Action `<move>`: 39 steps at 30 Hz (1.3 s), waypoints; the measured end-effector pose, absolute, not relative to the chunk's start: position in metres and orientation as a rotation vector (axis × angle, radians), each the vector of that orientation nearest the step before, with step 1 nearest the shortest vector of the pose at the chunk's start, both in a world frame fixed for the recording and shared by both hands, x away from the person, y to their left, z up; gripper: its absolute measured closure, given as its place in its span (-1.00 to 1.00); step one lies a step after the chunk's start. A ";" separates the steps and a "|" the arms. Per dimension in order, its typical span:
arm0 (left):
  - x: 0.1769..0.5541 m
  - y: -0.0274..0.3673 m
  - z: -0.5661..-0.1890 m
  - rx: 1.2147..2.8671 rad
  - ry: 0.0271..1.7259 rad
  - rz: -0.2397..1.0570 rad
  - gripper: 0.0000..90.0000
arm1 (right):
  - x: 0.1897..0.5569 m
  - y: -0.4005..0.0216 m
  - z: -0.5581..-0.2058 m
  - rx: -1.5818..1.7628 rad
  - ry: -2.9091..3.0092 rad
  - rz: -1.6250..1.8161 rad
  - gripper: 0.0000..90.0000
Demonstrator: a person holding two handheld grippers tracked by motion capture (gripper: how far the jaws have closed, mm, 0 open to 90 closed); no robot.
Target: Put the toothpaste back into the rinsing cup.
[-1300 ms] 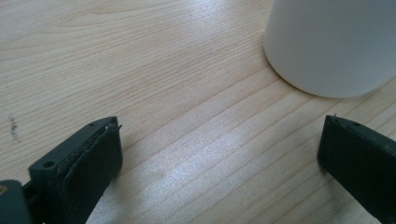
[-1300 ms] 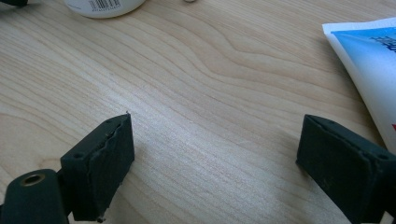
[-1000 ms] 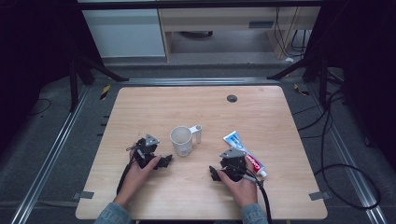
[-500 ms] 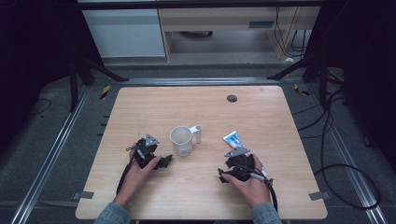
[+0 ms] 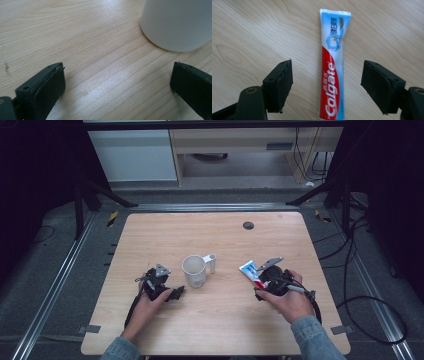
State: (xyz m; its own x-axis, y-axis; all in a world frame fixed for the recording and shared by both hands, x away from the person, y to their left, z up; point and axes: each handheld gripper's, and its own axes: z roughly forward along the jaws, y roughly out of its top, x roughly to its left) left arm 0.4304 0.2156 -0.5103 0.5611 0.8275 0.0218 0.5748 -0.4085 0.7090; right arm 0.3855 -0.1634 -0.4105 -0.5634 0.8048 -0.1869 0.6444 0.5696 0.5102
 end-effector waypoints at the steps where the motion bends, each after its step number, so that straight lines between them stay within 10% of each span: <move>1: 0.430 0.216 -0.510 2.134 1.119 0.493 -1.00 | 0.388 -0.166 -0.408 1.169 2.412 0.525 -0.39; 39: 0.432 0.215 -0.510 2.129 1.121 0.496 -1.00 | 0.456 -0.152 -0.407 1.183 2.613 0.326 0.07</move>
State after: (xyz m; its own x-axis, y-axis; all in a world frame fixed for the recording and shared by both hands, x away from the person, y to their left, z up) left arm 0.4321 0.2148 -0.5104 0.5580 0.8296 0.0220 0.5743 -0.4051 0.7114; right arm 0.4563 -0.1522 -0.4072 -0.6374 0.7584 -0.1365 0.7015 0.6443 0.3044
